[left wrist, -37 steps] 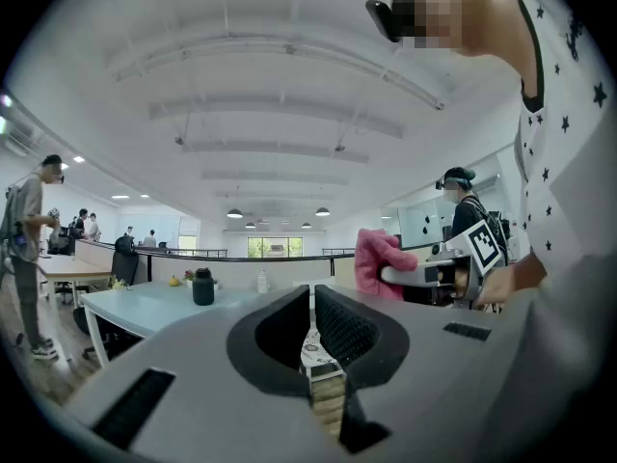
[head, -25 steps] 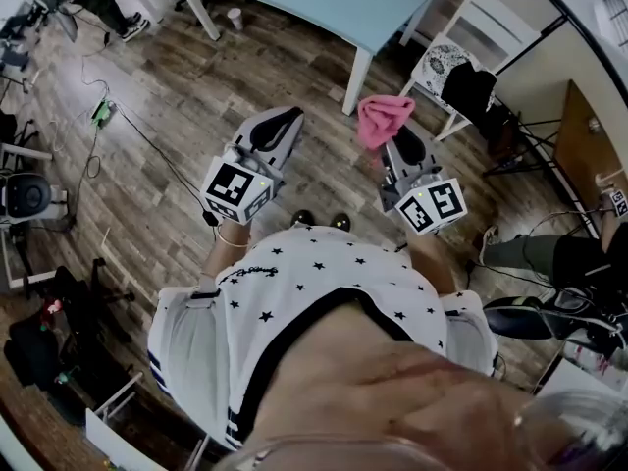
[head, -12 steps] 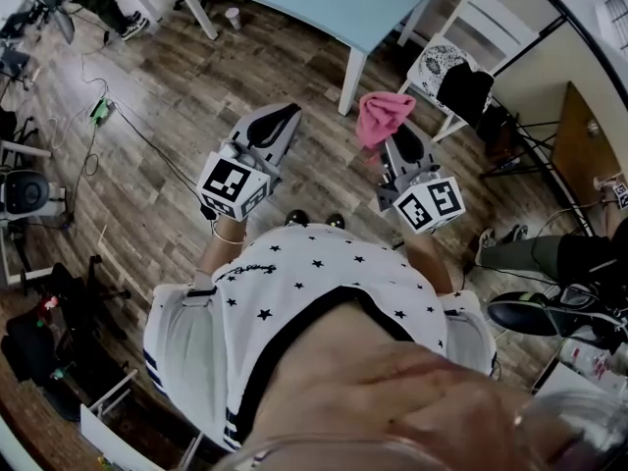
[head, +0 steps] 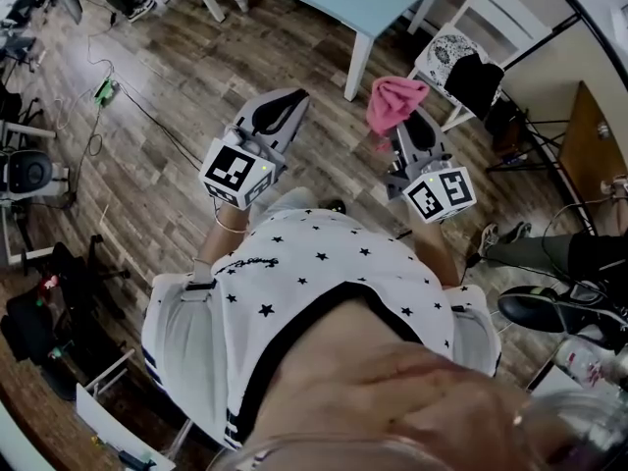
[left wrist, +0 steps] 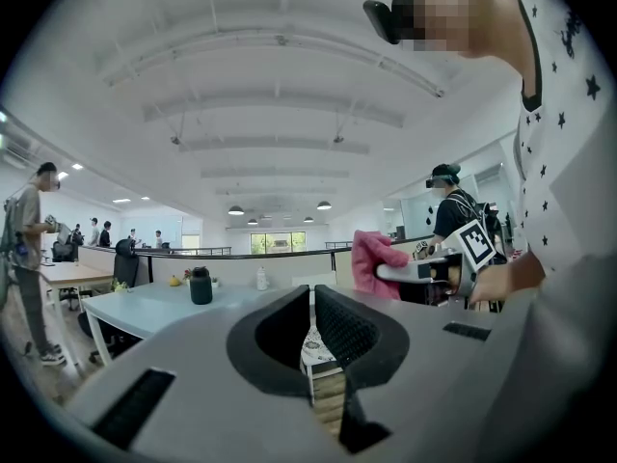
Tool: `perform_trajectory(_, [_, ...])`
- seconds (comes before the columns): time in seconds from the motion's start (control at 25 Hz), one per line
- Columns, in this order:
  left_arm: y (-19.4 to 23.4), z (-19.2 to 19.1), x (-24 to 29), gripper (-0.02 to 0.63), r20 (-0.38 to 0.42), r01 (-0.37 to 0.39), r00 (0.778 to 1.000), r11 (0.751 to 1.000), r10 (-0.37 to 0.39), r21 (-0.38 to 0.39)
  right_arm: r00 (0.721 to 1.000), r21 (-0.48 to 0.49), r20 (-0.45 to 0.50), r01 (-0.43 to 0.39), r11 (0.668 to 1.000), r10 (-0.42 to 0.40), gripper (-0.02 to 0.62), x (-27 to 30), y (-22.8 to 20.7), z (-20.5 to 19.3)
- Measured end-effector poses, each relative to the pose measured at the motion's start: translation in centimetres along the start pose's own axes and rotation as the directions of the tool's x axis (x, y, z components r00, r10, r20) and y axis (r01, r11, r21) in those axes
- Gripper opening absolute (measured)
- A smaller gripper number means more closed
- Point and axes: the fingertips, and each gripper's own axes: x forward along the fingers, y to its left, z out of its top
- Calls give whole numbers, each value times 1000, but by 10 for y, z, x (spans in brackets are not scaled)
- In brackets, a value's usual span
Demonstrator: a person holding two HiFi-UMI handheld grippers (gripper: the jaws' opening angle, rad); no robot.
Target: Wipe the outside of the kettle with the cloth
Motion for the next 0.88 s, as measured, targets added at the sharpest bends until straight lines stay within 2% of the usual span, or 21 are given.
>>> perform_trajectory(0.36, [21, -9, 7, 40, 8, -22, 1000, 1000, 23, -16, 1000, 18, -13, 5, 1000, -4, 74, 15, -12, -3])
perform_trajectory(0.88, [107, -10, 55, 40, 47, 49, 998, 998, -47, -32, 995, 4, -4, 98, 995, -98, 74, 86, -44, 3])
